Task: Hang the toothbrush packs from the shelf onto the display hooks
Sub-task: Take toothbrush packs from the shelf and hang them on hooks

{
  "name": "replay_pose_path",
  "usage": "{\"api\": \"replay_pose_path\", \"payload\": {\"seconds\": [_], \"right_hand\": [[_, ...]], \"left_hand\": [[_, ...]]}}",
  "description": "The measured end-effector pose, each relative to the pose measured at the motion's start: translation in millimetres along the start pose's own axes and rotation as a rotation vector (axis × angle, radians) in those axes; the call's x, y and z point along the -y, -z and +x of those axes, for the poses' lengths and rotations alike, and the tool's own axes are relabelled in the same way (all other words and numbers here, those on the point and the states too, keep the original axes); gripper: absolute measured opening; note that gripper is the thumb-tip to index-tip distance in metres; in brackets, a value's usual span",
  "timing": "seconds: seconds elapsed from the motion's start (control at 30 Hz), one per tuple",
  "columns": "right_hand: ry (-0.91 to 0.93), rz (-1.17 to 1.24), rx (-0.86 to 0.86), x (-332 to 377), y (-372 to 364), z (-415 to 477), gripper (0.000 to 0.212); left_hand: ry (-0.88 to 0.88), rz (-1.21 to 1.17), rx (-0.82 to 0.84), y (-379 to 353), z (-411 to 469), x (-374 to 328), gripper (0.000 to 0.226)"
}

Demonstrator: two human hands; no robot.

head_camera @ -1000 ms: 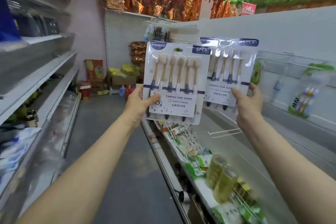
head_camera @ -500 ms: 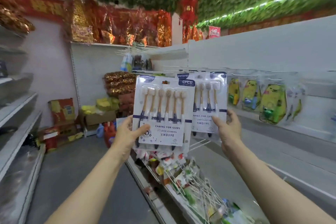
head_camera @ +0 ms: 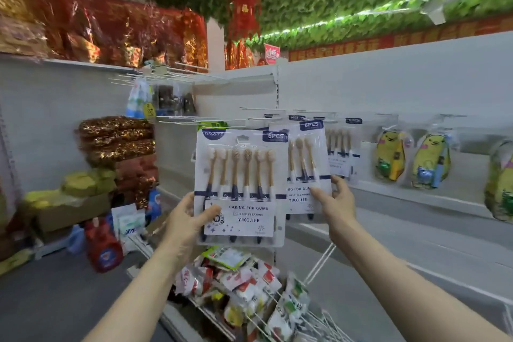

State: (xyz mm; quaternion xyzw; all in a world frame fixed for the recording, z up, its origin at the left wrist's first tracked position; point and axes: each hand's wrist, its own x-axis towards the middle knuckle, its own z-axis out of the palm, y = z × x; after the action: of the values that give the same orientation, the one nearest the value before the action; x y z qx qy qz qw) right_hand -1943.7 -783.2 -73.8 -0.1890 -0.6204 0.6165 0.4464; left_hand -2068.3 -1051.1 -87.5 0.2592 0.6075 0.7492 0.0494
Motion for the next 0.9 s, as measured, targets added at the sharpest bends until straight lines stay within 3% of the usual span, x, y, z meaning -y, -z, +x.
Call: {"api": "replay_pose_path", "payload": {"seconds": [0.23,0.33,0.63,0.73,0.9], "right_hand": [[-0.019,0.003,-0.136,-25.4,-123.2,41.5,0.046],[-0.017,-0.008,-0.189,-29.9,-154.0,62.8,0.041],[0.002,-0.059,-0.271,-69.9,-194.0,126.4,0.045],[-0.004,-0.061,-0.266,-88.5,-195.9,148.8,0.057],[-0.002,-0.013,-0.317,-108.0,-196.2,188.5,0.053]], "left_hand": [[0.046,-0.082,0.090,91.9,133.3,23.6,0.054],[0.052,-0.087,0.124,111.4,176.5,31.4,0.044],[0.089,-0.140,0.172,118.2,261.7,74.9,0.047],[0.085,-0.138,0.202,110.6,284.5,83.5,0.048],[0.067,-0.165,0.239,94.0,322.9,90.8,0.043]]}}
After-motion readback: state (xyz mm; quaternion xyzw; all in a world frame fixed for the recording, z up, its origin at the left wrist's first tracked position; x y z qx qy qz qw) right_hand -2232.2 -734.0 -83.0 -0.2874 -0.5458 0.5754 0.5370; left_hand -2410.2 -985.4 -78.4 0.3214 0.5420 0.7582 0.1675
